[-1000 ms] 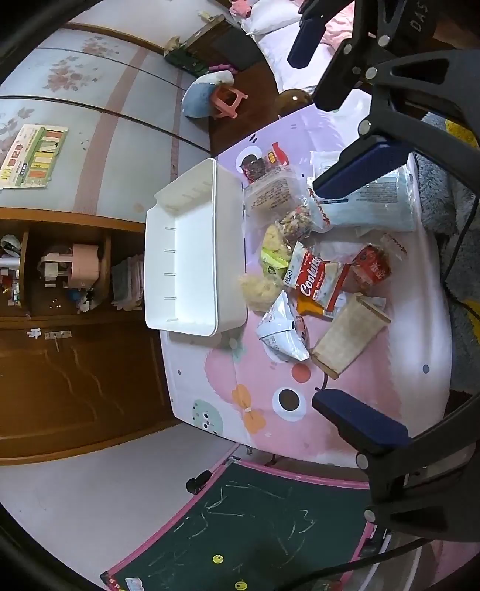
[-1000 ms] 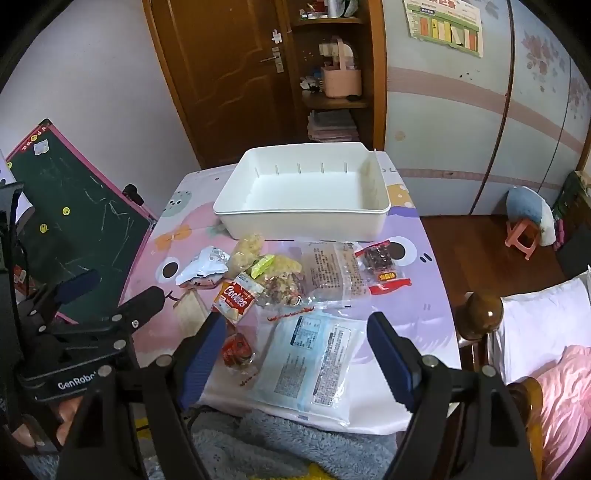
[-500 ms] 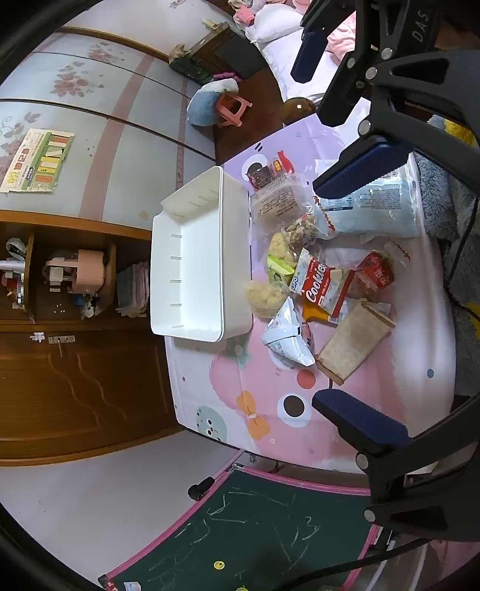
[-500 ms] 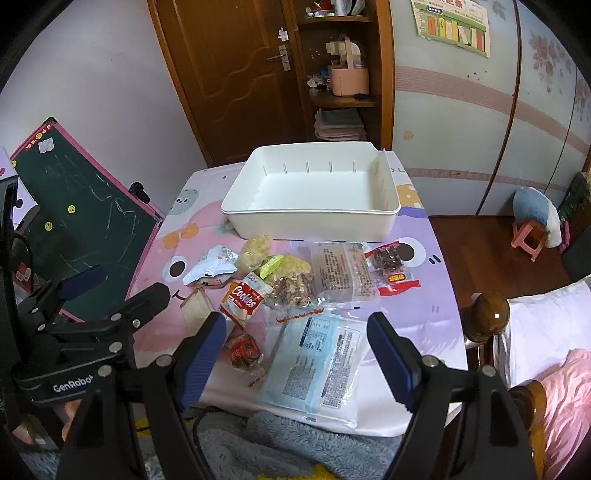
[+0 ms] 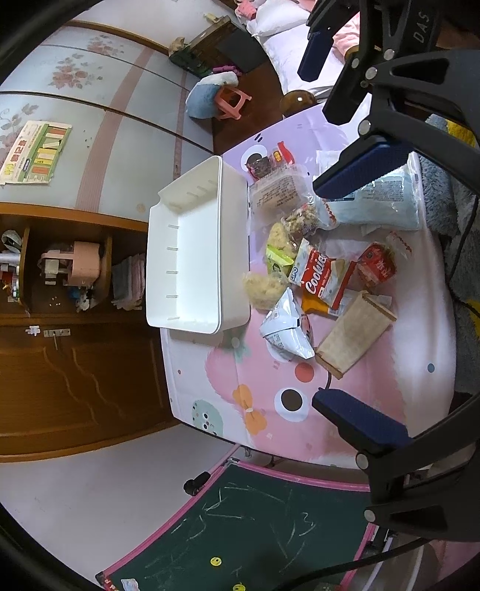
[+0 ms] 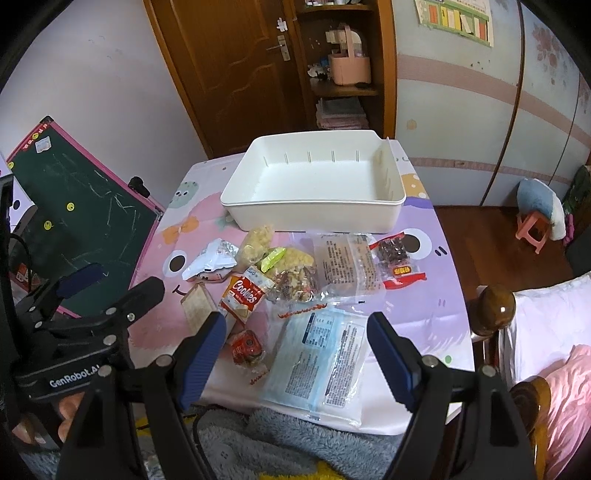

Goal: Organize snacks

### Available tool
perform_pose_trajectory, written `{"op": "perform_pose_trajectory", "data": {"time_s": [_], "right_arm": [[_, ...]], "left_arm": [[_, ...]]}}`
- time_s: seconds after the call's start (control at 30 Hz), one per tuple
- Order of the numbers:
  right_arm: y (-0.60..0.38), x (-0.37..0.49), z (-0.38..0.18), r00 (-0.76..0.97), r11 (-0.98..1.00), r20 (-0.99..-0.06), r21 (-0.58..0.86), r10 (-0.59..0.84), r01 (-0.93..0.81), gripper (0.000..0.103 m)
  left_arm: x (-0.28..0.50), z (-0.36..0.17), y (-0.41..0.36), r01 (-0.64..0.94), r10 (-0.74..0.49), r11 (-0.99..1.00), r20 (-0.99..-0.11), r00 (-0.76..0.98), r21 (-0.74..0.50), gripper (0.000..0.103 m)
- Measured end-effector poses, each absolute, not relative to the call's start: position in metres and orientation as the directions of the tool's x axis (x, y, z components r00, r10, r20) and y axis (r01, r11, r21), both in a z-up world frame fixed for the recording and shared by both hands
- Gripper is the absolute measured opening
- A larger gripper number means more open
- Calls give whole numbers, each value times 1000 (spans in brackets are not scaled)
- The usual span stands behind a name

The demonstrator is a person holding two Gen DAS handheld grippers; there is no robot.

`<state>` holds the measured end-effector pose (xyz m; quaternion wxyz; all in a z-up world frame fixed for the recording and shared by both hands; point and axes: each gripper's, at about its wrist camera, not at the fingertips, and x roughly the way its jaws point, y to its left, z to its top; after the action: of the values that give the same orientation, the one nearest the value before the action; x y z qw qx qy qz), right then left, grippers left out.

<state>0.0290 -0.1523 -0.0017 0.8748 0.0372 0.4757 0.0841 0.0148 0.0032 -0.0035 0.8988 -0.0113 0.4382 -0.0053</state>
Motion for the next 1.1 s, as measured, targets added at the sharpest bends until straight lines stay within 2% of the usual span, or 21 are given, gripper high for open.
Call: {"op": "perform_pose_trajectory", "data": {"time_s": [1.1], "right_arm": [[-151, 37, -8, 515, 972, -824, 198, 235, -126, 79]], "left_arm": [[19, -14, 7, -5, -15, 1000, -800, 599, -23, 102]]}}
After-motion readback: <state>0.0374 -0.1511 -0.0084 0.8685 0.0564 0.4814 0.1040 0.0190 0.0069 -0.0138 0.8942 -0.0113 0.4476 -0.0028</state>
